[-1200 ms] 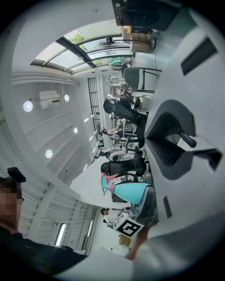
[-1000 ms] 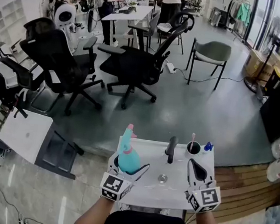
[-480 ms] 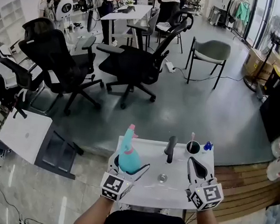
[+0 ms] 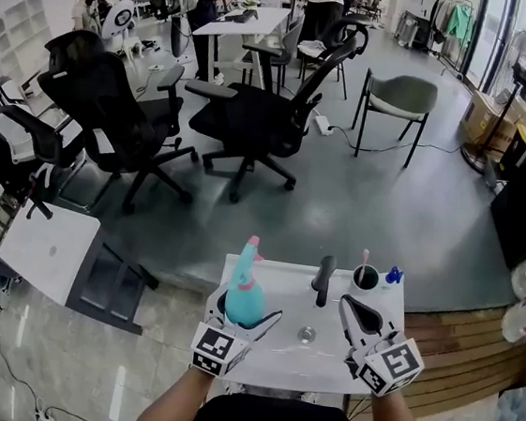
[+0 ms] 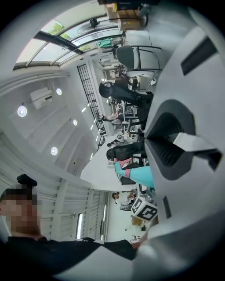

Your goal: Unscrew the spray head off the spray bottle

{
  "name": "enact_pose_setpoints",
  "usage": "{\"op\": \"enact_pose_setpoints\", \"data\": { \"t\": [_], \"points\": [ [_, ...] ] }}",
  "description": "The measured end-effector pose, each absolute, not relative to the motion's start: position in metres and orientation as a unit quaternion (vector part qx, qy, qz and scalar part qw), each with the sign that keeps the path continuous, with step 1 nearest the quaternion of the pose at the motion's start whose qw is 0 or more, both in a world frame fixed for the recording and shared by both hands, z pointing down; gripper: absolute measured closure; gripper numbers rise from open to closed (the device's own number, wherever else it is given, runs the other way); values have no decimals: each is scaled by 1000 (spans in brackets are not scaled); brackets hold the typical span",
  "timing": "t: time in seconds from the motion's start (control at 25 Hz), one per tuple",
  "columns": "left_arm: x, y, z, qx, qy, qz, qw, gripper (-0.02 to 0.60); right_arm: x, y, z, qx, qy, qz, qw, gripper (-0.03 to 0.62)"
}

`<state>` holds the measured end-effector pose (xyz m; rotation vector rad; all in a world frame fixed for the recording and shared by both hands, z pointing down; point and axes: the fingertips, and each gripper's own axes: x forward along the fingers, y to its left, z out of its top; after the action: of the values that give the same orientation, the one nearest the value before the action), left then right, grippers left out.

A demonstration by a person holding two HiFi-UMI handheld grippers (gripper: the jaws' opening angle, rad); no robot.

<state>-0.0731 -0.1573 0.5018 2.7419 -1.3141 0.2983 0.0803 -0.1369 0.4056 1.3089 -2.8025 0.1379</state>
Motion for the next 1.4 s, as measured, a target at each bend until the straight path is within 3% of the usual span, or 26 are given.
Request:
{"op": "enact_pose_setpoints", "data": {
  "t": [0.76, 1.24, 1.4],
  "points": [
    [-42, -139, 493, 913, -391, 117, -14, 110, -17, -103, 364, 262, -965, 32, -4, 391],
    [0, -118, 511, 928, -348, 129, -24, 110, -24, -94, 361, 271, -962, 24, 6, 391],
    [9, -116, 509, 931, -340, 129, -33, 110, -15, -94, 358, 293, -956, 29, -9, 427]
  ]
}}
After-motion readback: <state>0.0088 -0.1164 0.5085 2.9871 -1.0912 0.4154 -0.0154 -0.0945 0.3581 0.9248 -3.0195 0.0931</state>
